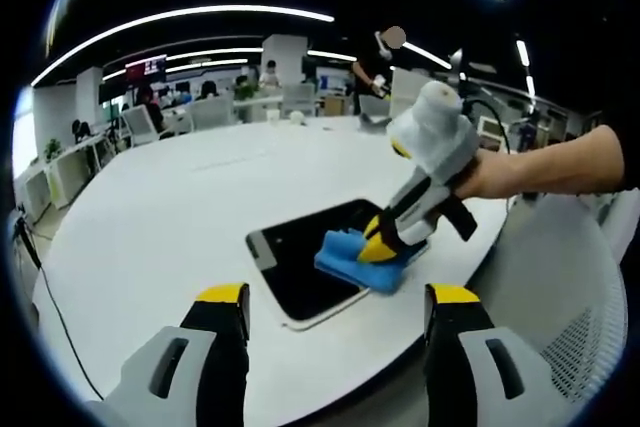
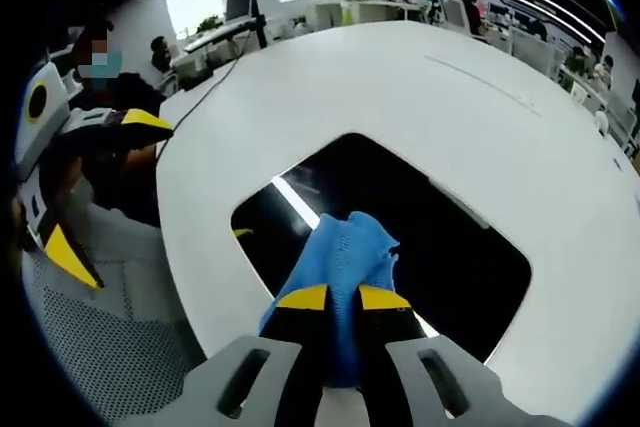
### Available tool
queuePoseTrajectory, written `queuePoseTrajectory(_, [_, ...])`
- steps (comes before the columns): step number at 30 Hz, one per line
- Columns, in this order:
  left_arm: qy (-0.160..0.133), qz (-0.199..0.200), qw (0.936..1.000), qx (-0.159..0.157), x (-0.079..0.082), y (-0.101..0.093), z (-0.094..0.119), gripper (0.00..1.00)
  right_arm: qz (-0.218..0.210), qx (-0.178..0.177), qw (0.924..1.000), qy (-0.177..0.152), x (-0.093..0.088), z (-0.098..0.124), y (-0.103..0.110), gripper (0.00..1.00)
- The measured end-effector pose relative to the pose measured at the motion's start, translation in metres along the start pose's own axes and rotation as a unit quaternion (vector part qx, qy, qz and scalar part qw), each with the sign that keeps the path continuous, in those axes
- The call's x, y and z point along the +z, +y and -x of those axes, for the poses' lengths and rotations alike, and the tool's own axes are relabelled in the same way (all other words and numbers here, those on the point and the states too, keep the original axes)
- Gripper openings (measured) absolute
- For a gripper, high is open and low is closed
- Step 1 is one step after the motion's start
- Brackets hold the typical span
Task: Wipe the mirror surface with the cleaning cloth until all visible marks leave the cleaned area.
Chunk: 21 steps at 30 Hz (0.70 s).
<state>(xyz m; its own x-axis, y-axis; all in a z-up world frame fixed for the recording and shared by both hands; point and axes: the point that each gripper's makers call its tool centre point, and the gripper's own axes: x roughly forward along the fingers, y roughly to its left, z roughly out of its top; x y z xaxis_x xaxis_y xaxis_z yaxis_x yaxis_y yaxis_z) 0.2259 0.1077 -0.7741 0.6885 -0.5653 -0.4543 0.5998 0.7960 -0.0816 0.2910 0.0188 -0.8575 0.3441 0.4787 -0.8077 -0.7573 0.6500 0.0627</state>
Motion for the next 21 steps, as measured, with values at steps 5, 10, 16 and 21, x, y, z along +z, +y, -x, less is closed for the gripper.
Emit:
queuePoseTrajectory(5, [0.001, -0.002, 1.0, -0.001, 0.0, 0.0, 0.0, 0.7, 0.004, 0.002, 1.0, 0.0, 0.003, -0.002, 0.005, 0.04])
queuePoseTrajectory(10, [0.001, -0.001, 1.0, 0.0, 0.0, 0.0, 0.0, 0.69, 0.006, 0.006, 1.0, -0.001, 0.007, -0.005, 0.012, 0.05])
queuePoseTrajectory(16, [0.002, -0.002, 1.0, -0.001, -0.001, 0.0, 0.0, 0.69, 0.008, 0.012, 0.9999, -0.002, 0.012, -0.008, 0.019, 0.05])
queuePoseTrajectory(21, [0.002, 0.008, 1.0, 0.004, -0.001, 0.003, 0.0, 0.69, 0.015, 0.013, 0.9998, -0.004, 0.015, -0.011, 0.024, 0.05])
